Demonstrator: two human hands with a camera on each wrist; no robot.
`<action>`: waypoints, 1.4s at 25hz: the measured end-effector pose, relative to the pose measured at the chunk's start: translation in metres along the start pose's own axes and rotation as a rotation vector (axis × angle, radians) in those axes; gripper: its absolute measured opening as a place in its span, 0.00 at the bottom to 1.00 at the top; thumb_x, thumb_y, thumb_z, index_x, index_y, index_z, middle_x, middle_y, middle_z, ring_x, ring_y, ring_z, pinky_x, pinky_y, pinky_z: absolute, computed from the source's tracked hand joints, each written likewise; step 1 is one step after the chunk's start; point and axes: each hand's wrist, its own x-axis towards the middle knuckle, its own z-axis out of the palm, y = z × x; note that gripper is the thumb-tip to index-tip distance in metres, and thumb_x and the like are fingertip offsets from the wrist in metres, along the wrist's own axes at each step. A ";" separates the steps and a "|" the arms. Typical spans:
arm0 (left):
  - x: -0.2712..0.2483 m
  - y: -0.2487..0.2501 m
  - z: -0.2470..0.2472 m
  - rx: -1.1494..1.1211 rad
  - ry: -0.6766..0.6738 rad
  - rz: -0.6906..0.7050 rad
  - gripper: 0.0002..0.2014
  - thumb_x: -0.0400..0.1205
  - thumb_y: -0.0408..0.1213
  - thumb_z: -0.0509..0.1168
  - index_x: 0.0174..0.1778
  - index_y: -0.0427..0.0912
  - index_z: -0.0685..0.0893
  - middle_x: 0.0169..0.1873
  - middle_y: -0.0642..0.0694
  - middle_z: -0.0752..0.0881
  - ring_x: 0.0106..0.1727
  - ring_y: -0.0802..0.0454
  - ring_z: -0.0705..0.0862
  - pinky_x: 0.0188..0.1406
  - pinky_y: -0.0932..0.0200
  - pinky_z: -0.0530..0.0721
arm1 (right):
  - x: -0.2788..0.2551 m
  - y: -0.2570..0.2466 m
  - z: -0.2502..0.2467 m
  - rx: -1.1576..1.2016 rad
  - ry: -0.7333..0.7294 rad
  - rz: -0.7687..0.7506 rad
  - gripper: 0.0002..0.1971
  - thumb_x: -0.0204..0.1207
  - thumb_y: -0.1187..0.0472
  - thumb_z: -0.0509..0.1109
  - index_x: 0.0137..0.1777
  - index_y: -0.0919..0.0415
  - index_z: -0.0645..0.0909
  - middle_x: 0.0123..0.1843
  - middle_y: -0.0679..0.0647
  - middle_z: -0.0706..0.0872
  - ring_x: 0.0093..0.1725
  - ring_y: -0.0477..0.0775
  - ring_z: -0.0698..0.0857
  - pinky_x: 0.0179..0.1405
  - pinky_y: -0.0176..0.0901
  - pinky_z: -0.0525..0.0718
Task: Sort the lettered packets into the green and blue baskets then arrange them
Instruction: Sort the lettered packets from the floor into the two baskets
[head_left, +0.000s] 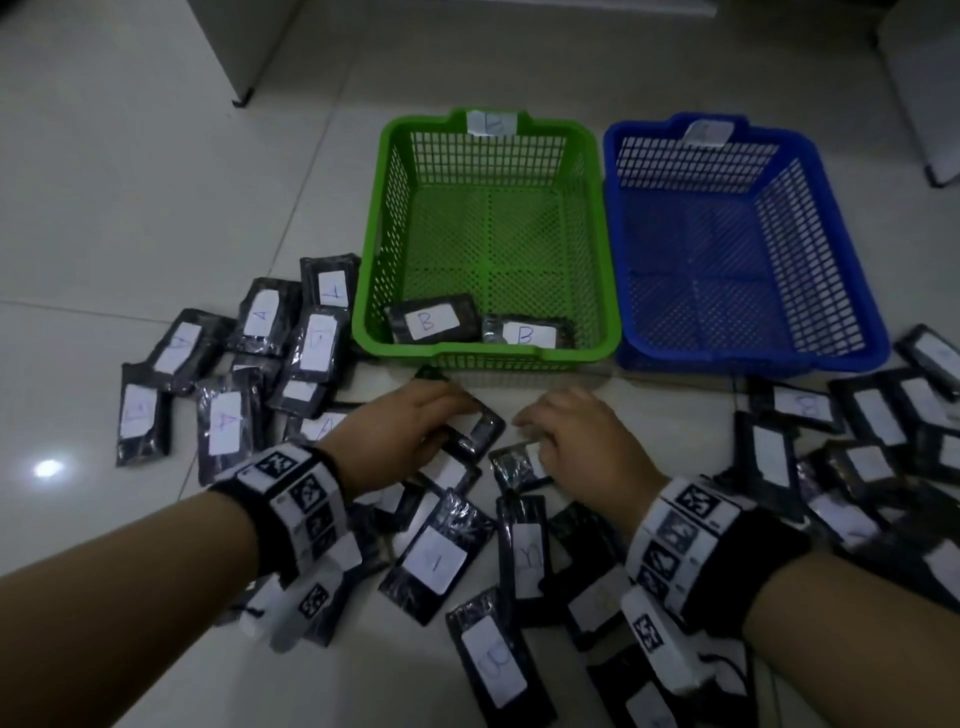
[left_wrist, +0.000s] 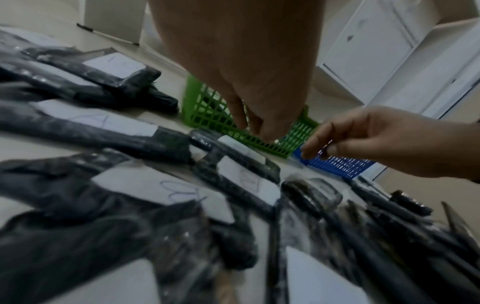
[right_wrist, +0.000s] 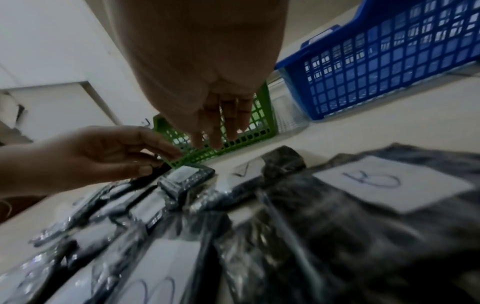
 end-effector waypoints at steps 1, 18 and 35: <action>0.002 -0.007 0.004 0.068 -0.055 -0.019 0.26 0.77 0.36 0.65 0.74 0.43 0.74 0.71 0.44 0.77 0.69 0.47 0.78 0.68 0.54 0.76 | -0.004 0.007 0.007 -0.117 -0.080 0.031 0.22 0.71 0.63 0.67 0.67 0.53 0.79 0.62 0.51 0.82 0.65 0.58 0.76 0.62 0.50 0.73; 0.042 0.026 -0.051 0.034 0.322 0.099 0.16 0.84 0.43 0.55 0.63 0.40 0.78 0.50 0.44 0.82 0.52 0.49 0.79 0.52 0.57 0.78 | 0.005 0.036 -0.071 0.329 0.570 0.100 0.15 0.79 0.66 0.64 0.66 0.60 0.76 0.58 0.53 0.76 0.54 0.48 0.75 0.51 0.33 0.70; 0.155 0.015 -0.027 -0.004 -0.126 -0.486 0.15 0.85 0.37 0.56 0.65 0.43 0.81 0.64 0.37 0.80 0.61 0.38 0.80 0.59 0.50 0.78 | 0.026 0.119 -0.108 -0.083 -0.024 0.648 0.23 0.82 0.62 0.55 0.73 0.42 0.75 0.76 0.59 0.70 0.74 0.66 0.68 0.75 0.57 0.70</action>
